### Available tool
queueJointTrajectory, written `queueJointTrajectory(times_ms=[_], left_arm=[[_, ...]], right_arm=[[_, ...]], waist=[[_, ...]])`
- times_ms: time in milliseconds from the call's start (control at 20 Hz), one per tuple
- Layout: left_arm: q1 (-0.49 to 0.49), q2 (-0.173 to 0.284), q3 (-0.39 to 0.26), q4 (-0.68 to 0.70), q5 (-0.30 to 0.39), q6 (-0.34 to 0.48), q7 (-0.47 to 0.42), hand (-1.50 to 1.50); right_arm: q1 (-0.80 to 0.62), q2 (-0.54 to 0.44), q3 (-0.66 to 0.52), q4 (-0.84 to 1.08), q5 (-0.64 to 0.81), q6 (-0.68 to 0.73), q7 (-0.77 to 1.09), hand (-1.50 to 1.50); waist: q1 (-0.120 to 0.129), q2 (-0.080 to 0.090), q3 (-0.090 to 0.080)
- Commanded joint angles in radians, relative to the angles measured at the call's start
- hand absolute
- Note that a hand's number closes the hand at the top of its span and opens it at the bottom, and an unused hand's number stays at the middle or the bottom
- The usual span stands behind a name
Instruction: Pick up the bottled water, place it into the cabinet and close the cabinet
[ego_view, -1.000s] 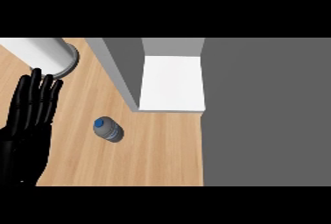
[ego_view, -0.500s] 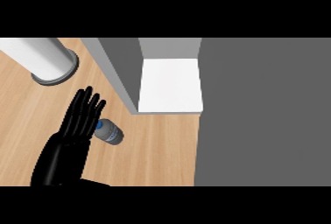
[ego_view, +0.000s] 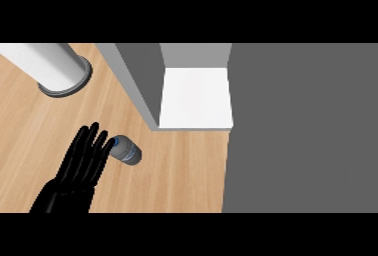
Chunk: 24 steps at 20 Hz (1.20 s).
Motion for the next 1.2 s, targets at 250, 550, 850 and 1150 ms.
queueJointTrajectory(times_ms=[250,550,850,1150], left_arm=[[0.159,0.004,-0.064,-0.026,-0.052,-0.014,-0.093,-1.5],[0.128,0.028,0.027,0.05,0.017,-0.073,-0.167,-1.5],[0.262,0.045,0.057,-0.026,0.055,-0.117,-0.22,-1.5],[0.1,0.077,0.228,0.159,0.121,-0.151,-0.237,-1.5]], right_arm=[[0.177,0.004,0.01,-0.078,-0.029,0.07,-0.061,-1.5],[0.083,0.017,0.032,0.016,0.034,0.061,-0.08,-1.5],[0.097,0.029,0.048,0.087,0.069,0.078,-0.182,-1.5],[0.177,0.013,0.056,0.027,0.057,0.107,-0.195,-1.5]], waist=[[-0.001,-0.001,0.0],[0.001,0.001,0.0],[0.007,0.0,0.0],[-0.001,0.001,0.0]])
